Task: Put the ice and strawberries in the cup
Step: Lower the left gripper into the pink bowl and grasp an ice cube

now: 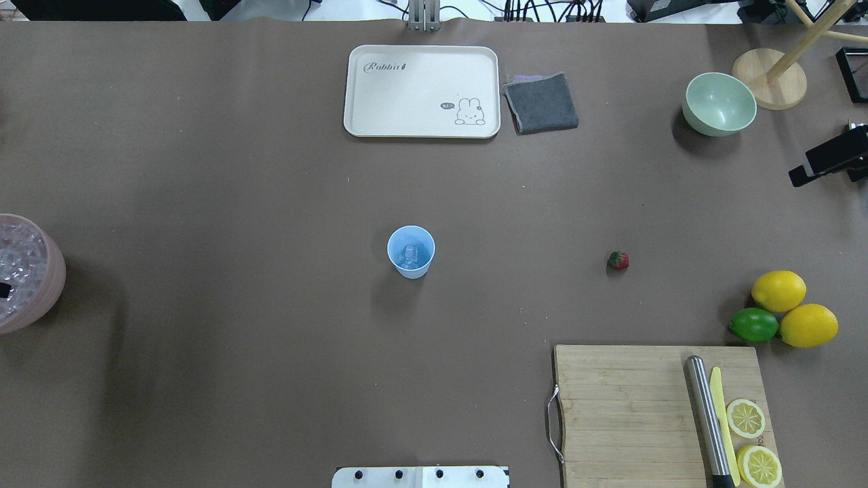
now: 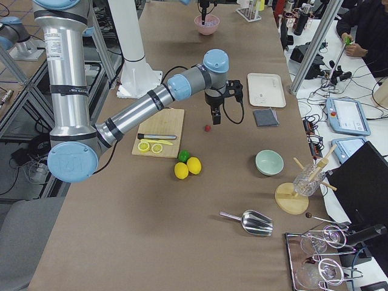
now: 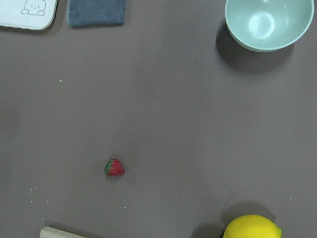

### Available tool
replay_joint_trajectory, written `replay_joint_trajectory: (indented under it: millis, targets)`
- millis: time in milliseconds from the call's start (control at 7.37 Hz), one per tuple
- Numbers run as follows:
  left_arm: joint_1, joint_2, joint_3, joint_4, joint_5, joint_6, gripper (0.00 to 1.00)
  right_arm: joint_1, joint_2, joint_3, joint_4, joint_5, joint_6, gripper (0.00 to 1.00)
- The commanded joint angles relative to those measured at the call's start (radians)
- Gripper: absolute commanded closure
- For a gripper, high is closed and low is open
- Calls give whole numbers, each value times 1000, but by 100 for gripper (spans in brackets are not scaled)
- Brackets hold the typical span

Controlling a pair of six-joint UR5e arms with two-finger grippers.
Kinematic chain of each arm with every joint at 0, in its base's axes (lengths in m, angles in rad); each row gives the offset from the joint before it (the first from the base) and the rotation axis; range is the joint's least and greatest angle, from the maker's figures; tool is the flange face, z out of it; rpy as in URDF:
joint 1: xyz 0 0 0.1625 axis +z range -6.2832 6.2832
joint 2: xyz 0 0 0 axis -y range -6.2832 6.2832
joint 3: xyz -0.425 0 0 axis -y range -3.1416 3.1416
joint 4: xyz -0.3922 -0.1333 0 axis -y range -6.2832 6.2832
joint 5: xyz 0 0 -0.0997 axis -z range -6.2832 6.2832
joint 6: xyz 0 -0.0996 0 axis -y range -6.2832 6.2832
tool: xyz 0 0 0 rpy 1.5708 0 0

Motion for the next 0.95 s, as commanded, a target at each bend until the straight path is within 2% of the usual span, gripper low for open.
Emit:
replay_joint_trajectory:
  millis: [0,679,814]
  targets:
    - [10,0,4,1,0,0,33,0,5,0,0,-2,0,0]
    - [32,-9,4,-1,0,-17,43,-2,7,0,0,0,2,0]
    - [32,-9,4,-1,0,-17,50,-2,5,0,0,0,2,0]
